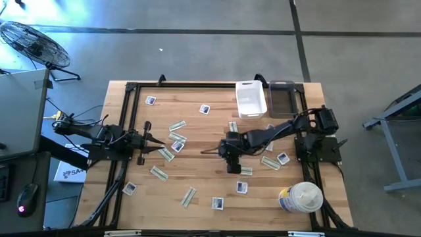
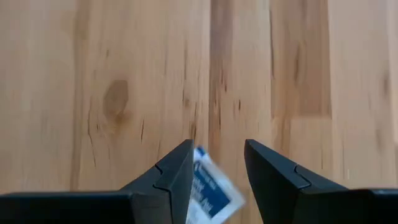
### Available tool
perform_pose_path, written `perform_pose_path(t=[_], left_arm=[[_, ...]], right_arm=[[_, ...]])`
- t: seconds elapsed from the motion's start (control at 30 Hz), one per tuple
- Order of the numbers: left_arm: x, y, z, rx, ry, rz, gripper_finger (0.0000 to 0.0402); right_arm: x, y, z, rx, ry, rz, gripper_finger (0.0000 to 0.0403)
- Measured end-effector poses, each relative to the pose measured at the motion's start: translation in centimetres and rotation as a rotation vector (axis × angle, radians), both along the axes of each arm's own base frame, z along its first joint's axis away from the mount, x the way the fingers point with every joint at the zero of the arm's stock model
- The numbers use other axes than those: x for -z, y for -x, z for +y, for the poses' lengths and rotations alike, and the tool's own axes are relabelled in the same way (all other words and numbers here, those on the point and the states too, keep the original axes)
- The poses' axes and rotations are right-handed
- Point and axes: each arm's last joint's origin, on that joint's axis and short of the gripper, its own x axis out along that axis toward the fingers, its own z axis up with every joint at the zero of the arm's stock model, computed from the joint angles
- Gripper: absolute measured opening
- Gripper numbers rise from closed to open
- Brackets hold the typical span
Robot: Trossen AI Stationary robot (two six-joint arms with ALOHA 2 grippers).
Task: Pick & Place First Aid Supplies
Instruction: Put the alcohol pad into the white bin
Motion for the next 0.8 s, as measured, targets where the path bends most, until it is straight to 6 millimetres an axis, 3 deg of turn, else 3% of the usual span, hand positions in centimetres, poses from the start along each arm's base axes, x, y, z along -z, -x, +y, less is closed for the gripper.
perform_pose_path(t=[0.2, 0.47, 0.8], left_arm=[[0.0, 0.0, 0.0, 0.000, 0.000, 0.000, 0.0069], [0.0, 0.0, 0.0, 0.000, 0.000, -0.001, 0.0069], [0.0, 0.0, 0.0, 0.000, 0.001, -0.002, 0.0069]], right_arm=[[1.0, 0.5, -1.4, -0.131, -0.018, 0.023, 0.0138], [2.8, 0.2, -1.4, -0.198, -0.015, 0.013, 0.0138], [3.1, -0.2, -1.5, -0.276, 0.072, -0.011, 0.0138]])
